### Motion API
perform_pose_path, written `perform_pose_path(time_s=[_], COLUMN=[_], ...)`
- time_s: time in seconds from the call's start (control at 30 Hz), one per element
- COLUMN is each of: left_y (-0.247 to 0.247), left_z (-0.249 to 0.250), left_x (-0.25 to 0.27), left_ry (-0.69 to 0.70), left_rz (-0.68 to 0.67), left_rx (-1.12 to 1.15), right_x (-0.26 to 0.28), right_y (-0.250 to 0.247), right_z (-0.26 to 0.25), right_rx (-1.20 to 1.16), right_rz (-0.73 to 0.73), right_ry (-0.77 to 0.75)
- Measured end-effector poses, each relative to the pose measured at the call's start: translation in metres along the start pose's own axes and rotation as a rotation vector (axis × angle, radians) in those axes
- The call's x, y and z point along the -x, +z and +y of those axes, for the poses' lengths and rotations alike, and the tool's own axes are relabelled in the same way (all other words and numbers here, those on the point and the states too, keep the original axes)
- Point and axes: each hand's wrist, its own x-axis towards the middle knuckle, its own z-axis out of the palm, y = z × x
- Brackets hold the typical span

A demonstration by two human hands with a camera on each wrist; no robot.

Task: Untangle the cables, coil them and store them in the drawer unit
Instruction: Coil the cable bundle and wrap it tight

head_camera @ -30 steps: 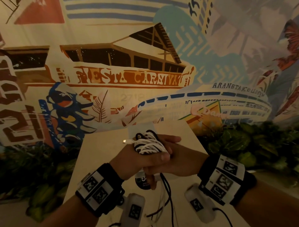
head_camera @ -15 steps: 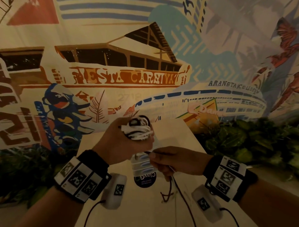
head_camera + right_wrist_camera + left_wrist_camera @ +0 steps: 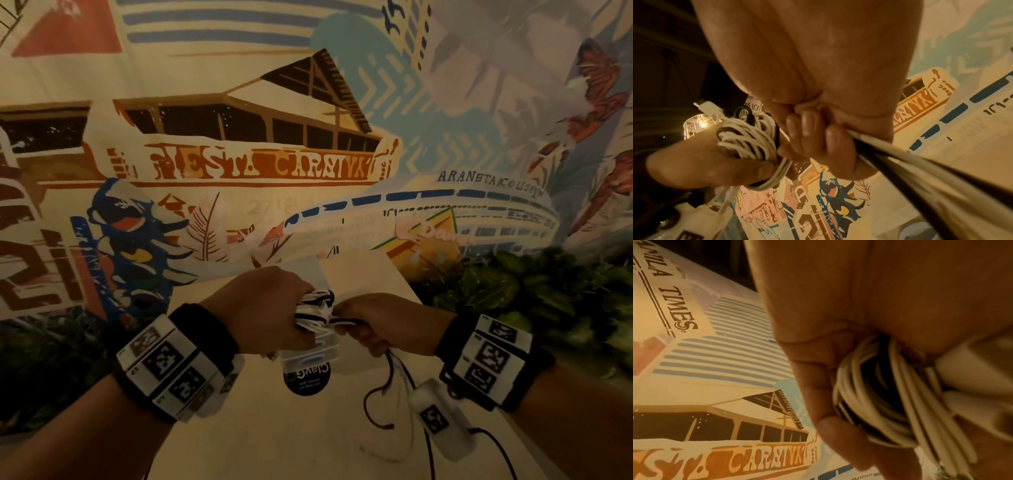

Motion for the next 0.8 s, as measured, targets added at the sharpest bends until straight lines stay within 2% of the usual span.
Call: perform_pose_path(time_s=[0.1, 0.27, 0.43, 0.53, 0.63, 0.8], left_y=[0.006, 0.011, 0.01, 0.012, 0.014, 0.025], left_z=[0.0, 0.004, 0.015, 0.021, 0.025, 0.034], left_x=[-0.003, -0.005, -0.006, -0.007, -0.011, -0.019], left_ry=[-0.001, -0.1, -0.099, -0.093, -0.1, -0.192], left_rz=[-0.025, -0.076, -0.045, -0.068, -0.064, -0.112], left_rx=[-0.064, -0.208, -0.428, -0.456, -0.488, -0.434], right_x=[0.001, 0.003, -0.001, -0.004, -0.003, -0.018], right_y=[0.003, 0.007, 0.001, 0.002, 0.003, 0.022], right_z=[-0.004, -0.01, -0.012, -0.022, -0.033, -0.033], right_rx=[0.016, 0.183, 0.126, 0.326, 0.557, 1.013], right_rz=[0.025, 0.037, -0.048, -0.039, -0.092, 0.063], right_ry=[-0.033, -0.066, -0.055, -0.078, -0.126, -0.106])
